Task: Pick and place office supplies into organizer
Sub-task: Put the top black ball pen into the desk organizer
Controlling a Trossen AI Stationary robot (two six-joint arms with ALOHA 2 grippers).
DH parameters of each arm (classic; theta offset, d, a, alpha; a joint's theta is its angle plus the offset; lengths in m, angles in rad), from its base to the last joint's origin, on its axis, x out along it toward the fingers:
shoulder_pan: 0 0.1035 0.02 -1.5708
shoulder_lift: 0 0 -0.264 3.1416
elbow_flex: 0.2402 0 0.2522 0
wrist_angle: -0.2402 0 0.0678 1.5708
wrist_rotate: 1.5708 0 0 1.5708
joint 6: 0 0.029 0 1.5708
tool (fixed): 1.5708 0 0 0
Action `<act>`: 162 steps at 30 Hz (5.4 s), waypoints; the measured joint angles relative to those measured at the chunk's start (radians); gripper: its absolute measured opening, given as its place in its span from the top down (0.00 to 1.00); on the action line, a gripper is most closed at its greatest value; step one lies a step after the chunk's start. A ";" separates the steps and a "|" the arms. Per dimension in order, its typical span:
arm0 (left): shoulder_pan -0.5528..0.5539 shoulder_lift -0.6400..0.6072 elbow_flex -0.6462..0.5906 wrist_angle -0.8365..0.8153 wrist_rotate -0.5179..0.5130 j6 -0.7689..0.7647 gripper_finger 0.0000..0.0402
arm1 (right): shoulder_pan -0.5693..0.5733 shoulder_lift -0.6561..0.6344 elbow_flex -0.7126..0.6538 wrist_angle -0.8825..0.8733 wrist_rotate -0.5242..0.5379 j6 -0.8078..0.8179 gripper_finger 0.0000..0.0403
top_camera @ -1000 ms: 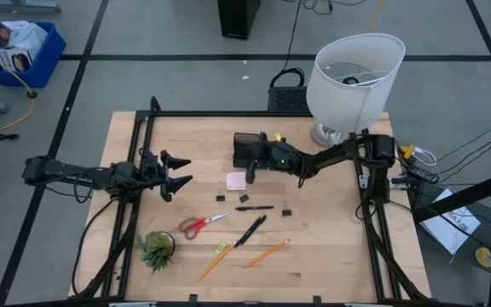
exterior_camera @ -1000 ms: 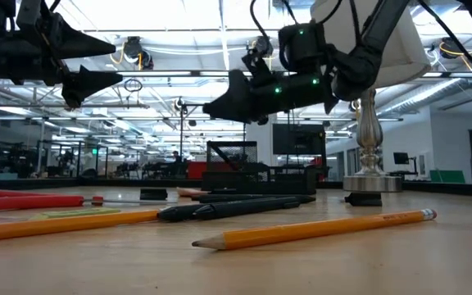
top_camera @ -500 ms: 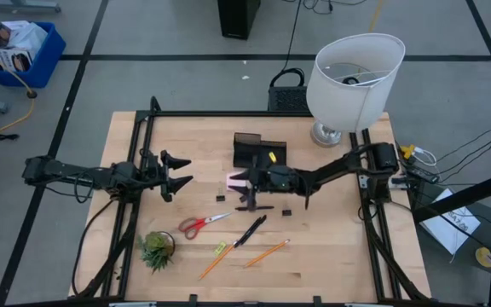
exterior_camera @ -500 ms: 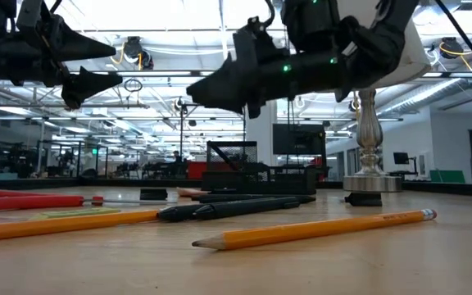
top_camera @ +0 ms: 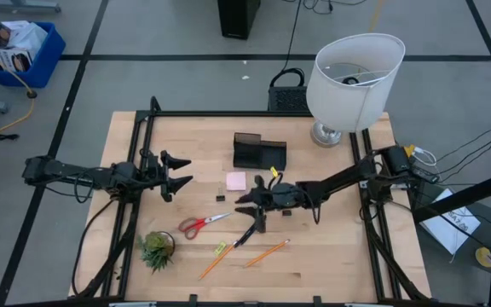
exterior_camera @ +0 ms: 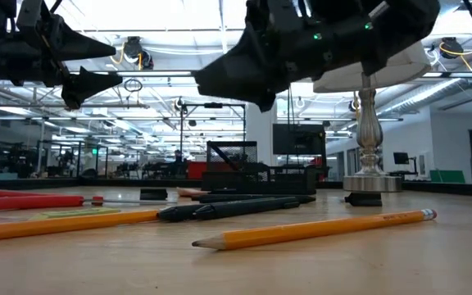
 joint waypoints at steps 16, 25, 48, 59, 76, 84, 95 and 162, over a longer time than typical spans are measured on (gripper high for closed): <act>0.000 0.000 0.000 0.005 -0.001 -0.028 0.19 | 0.021 0.045 0.000 -0.074 -0.004 -0.015 0.72; 0.000 0.000 0.000 0.002 -0.001 -0.028 0.19 | -0.010 0.108 0.000 -0.065 -0.002 -0.126 0.72; 0.000 0.000 0.000 0.000 -0.001 -0.033 0.19 | -0.042 0.211 0.000 -0.026 0.000 -0.109 0.72; 0.000 0.000 0.000 -0.001 -0.001 -0.032 0.19 | -0.049 0.211 0.000 -0.088 0.000 -0.082 0.72; 0.000 0.000 0.000 -0.001 -0.001 -0.031 0.19 | -0.053 0.304 0.027 -0.028 0.009 -0.082 0.72; 0.000 0.000 0.000 -0.003 -0.001 -0.032 0.19 | -0.054 0.333 0.067 -0.063 0.003 -0.084 0.72; 0.000 0.000 0.000 -0.008 -0.001 -0.033 0.19 | -0.054 0.284 0.065 -0.186 -0.001 -0.056 0.72; 0.000 0.000 0.000 -0.013 0.000 -0.042 0.19 | -0.086 0.287 0.027 0.222 0.001 -0.134 0.91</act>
